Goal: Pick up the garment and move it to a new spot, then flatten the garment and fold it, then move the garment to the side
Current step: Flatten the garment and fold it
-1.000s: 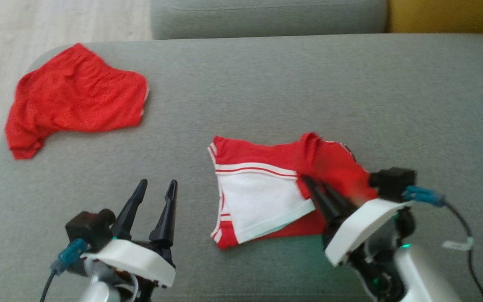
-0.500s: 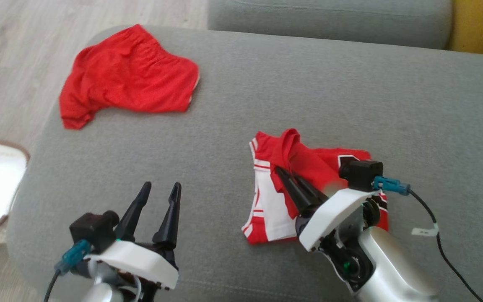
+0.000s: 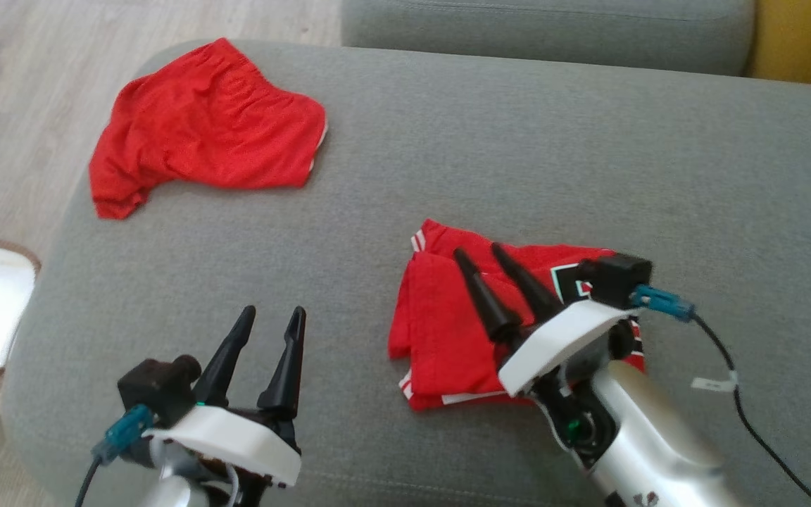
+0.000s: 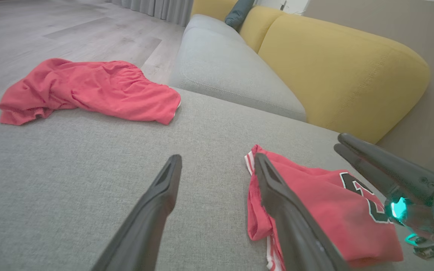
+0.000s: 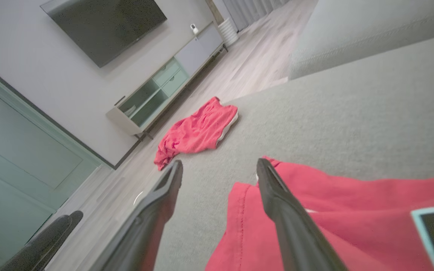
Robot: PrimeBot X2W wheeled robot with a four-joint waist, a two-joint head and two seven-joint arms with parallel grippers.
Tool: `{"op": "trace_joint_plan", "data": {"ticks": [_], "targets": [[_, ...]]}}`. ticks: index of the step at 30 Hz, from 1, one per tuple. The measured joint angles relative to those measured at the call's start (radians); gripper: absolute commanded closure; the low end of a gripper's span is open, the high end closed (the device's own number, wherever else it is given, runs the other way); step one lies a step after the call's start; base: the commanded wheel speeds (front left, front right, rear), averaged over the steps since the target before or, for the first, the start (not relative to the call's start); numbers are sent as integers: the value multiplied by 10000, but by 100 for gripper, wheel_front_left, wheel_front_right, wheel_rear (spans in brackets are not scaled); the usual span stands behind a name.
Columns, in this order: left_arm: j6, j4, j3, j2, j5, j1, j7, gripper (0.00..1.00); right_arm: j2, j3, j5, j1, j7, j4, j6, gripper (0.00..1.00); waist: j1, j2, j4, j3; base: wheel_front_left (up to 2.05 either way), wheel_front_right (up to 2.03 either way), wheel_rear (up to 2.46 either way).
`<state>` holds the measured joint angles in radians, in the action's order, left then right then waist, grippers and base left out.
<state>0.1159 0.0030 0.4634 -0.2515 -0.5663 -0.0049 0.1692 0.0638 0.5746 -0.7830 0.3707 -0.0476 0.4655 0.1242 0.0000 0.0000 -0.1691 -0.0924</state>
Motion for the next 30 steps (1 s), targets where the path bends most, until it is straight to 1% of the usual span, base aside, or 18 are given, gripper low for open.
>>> {"op": "trace_joint_plan", "data": {"ticks": [2, 5, 10, 14, 17, 19, 25, 30], "targets": [[4, -2, -8, 0, 0, -1, 88, 0, 0, -282, 301, 11, -357, -13, 0, 0, 0, 0, 117, 19, 0, 0, 0], [50, -2, -19, 0, 2, -2, 100, 0, 0, -1078, 1260, 27, -928, -15, 0, 0, 0, 0, 301, 67, 0, 0, 0], [86, 54, -71, 52, 4, -17, 276, 0, 0, -2422, 2518, -96, -1390, -324, 0, 0, 0, 0, 604, 194, 0, 0, 0], [176, 242, -217, 157, 8, -94, 466, 0, -2, -3513, 3465, -721, -1540, -844, 0, 0, 0, 0, 811, 348, 0, 0, 0], [328, 351, -307, 320, 36, -134, 623, 0, -19, -4224, 4063, -1347, -1613, -1310, 0, 0, 0, 0, 930, 482, 0, 0, 0], [349, 431, -370, 405, 123, -137, 704, 0, -27, -4615, 4487, -1725, -1638, -1590, 0, 0, 0, 0, 989, 565, 0, 0, 0], [426, 709, -635, 612, 339, 10, 790, 0, -130, -5467, 5047, -2711, -1651, -2243, 0, 0, 0, 0, 1049, 818, 0, 0, 0], [410, 909, -911, 759, 646, 424, 790, 0, -165, -5810, 5187, -3502, -1655, -2426, 0, 0, 0, 0, 999, 976, 0, 0, 0]]}}
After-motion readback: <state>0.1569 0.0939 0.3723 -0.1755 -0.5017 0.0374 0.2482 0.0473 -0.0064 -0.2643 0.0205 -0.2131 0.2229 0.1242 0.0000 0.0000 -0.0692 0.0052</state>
